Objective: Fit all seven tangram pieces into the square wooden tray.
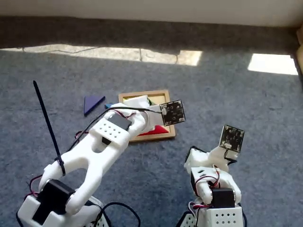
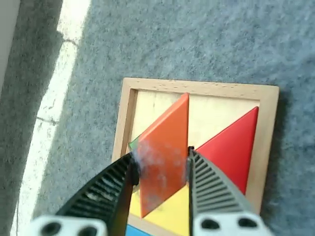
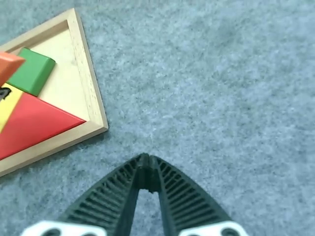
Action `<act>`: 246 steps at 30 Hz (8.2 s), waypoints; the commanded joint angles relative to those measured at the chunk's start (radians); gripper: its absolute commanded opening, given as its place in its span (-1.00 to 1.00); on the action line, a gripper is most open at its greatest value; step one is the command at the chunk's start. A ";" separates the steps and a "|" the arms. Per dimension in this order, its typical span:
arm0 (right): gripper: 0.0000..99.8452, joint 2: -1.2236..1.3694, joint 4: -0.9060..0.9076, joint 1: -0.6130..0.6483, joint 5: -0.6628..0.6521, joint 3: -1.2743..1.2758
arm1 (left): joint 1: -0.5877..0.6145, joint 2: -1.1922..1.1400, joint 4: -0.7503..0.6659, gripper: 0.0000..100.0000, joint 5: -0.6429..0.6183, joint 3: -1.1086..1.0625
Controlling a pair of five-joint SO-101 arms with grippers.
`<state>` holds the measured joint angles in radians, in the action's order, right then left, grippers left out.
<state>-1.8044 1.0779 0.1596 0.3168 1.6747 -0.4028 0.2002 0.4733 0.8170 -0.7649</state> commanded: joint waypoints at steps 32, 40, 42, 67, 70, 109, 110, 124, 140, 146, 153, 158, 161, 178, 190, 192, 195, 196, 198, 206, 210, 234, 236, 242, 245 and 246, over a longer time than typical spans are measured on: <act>-0.99 -0.002 0.002 -0.015 -0.002 0.124 | -0.027 0.059 0.265 -0.78 -0.560 0.015; -0.99 -0.002 0.002 -0.015 -0.002 0.124 | -0.001 0.059 0.388 -0.65 -0.562 0.099; -0.99 -0.002 0.002 -0.015 -0.002 0.124 | -0.012 0.059 0.483 -0.65 -0.562 0.156; -0.99 -0.002 0.002 -0.015 -0.002 0.124 | -0.119 0.018 0.382 -0.64 -0.660 -0.056; -0.99 -0.002 0.002 -0.015 -0.002 0.124 | -0.088 -0.093 0.388 -0.64 -0.661 0.008; -0.99 -0.002 0.002 -0.015 -0.003 0.124 | -0.162 -0.079 0.709 -0.67 -0.710 0.200; -0.99 -0.002 0.002 -0.015 -0.003 0.124 | -0.162 -0.107 0.707 -0.67 -0.710 0.200; -0.99 -0.002 0.002 -0.015 -0.003 0.124 | -0.107 -0.323 0.641 -0.68 -0.710 0.240; -0.99 -0.002 0.002 -0.016 -0.005 0.124 | -0.102 0.035 0.637 -0.96 -0.703 0.159; -0.99 -0.002 0.002 -0.016 -0.005 0.124 | -0.099 0.045 0.588 -0.96 -0.712 0.243; -0.99 -0.002 0.002 -0.016 -0.005 0.124 | -0.067 -0.111 0.588 -0.97 -0.934 0.470; -0.99 -0.002 0.002 -0.016 -0.005 0.124 | -0.054 -0.213 0.588 -0.97 -1.089 0.608; -0.99 -0.002 0.002 -0.016 -0.005 0.124 | -0.056 -0.265 0.583 -0.96 -1.191 0.670; -0.99 -0.002 0.002 -0.016 -0.005 0.124 | -0.050 -0.638 0.588 -0.96 -1.407 0.966; -0.99 -0.002 0.002 -0.016 -0.006 0.124 | -0.074 -0.668 0.572 -0.96 -1.407 1.000; -0.99 -0.002 0.002 -0.016 -0.006 0.124 | -0.079 -0.670 0.551 -0.96 -1.407 0.993; -0.99 -0.002 0.002 -0.016 -0.006 0.124 | -0.082 -0.670 0.546 -0.96 -1.407 0.992; -0.99 -0.002 0.002 -0.016 -0.006 0.124 | -0.082 -0.670 0.546 -0.96 -1.407 0.992; -0.99 -0.002 0.002 -0.016 -0.006 0.124 | -0.082 -0.671 0.546 -0.96 -1.407 0.990; -0.99 -0.002 0.002 -0.016 -0.006 0.124 | -0.088 -0.670 0.470 -0.96 -1.407 0.915; -0.99 -0.002 0.002 -0.016 -0.006 0.124 | -0.088 -0.670 0.470 -0.96 -1.407 0.914; -0.99 -0.002 0.002 -0.016 -0.006 0.124 | 0.019 -0.661 0.571 -0.57 -1.458 0.906; -0.99 -0.002 0.002 -0.016 -0.006 0.124 | 0.028 -0.661 0.592 -0.57 -1.456 0.908; -0.99 -0.002 0.002 -0.016 -0.006 0.124 | -0.002 -0.633 0.632 -0.57 -1.453 0.905; -0.99 -0.002 0.002 -0.016 -0.006 0.124 | -0.022 -0.584 0.657 -0.57 -1.452 0.906; -0.99 -0.002 0.002 -0.016 -0.006 0.124 | -0.027 -0.565 0.664 -0.57 -1.438 0.908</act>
<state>-1.8044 1.0779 0.1534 0.3168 1.6747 -0.3920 -0.4703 1.1070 -0.6299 0.1297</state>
